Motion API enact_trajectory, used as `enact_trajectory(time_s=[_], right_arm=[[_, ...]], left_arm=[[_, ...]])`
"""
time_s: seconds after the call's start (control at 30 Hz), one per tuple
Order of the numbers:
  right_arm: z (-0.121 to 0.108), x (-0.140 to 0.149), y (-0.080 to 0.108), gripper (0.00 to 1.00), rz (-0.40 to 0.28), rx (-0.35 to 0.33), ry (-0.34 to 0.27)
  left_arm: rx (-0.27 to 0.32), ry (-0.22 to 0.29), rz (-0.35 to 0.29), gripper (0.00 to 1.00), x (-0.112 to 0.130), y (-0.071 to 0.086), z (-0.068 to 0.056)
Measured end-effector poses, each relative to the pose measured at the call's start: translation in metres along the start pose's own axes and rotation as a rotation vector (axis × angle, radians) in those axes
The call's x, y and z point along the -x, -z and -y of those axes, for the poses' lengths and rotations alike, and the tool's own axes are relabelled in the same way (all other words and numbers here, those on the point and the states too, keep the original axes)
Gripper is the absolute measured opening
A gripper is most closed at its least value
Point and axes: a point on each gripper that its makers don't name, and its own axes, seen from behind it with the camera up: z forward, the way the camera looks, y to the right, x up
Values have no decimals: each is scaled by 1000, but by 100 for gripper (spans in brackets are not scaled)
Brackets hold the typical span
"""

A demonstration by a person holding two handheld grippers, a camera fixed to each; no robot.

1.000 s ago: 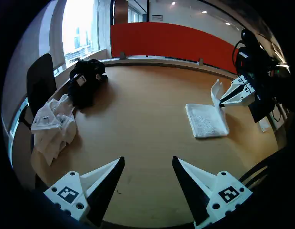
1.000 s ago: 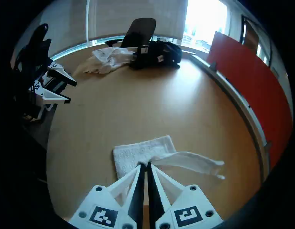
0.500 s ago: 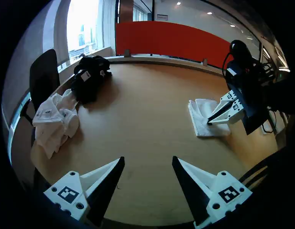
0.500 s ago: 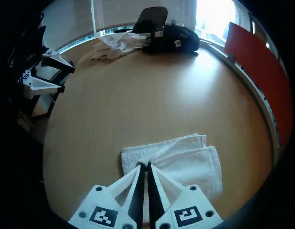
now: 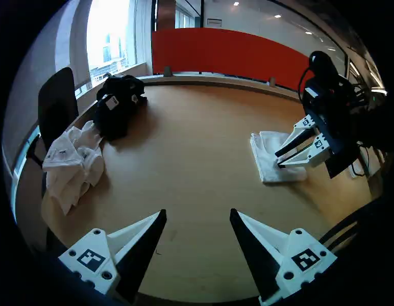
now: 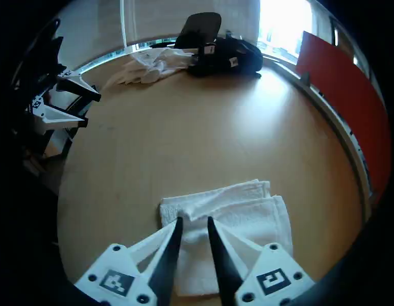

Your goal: Fold towel

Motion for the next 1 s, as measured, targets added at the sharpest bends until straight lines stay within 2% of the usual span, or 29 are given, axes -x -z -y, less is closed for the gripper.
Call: enact_trajectory(time_s=[0.03,0.1,0.5,0.8,1.0], right_arm=[[0,0,1,61,-2,1,-1],[0,0,4,69,-7,5,-3],[-5,6,20,69,-35,57,-65],[-3,29,31,69,-25,105,-118],[-2,42,38,69,-24,142,-177]], left_arm=[[0,0,0,92,0,0,0],[1,0,1,92,-1,0,0],[7,-6,-4,92,-5,-1,0],[13,-15,-8,92,-8,-2,0],[17,-24,-11,92,-10,-2,-3]])
